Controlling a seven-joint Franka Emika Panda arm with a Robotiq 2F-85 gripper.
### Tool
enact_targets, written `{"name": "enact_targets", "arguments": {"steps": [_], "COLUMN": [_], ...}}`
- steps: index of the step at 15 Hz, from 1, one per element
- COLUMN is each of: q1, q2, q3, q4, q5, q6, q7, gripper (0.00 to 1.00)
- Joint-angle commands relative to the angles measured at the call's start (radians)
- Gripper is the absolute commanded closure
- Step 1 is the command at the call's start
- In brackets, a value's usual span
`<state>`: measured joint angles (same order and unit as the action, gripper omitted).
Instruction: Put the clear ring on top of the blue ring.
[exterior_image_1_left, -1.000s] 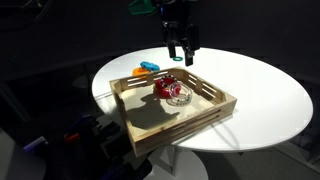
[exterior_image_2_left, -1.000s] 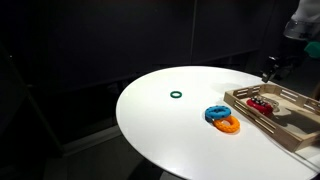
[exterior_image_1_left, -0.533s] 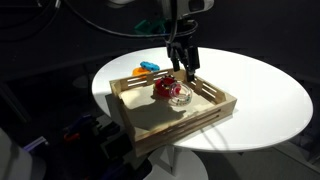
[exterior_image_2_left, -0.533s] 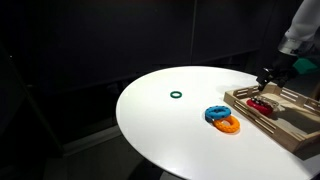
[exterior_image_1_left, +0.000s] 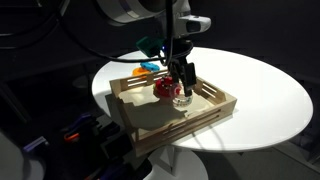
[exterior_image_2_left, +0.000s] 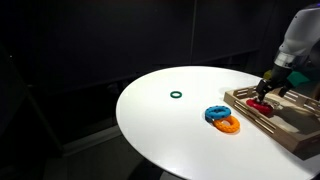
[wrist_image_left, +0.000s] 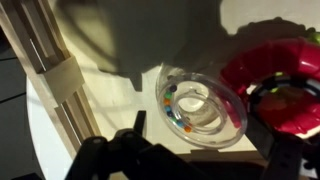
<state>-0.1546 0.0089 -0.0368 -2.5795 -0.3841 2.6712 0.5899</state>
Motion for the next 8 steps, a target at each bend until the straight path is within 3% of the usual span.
{"name": "enact_targets", "arguments": {"steps": [1, 8], "q1": [0.025, 0.054], "q2": [0.033, 0.016], "q3": [-0.033, -0.05], "q4": [0.024, 0.037], "q5": [-0.052, -0.048], "q6": [0.005, -0.003], "q7": [0.066, 0.083], "gripper": [0.26, 0.83]}}
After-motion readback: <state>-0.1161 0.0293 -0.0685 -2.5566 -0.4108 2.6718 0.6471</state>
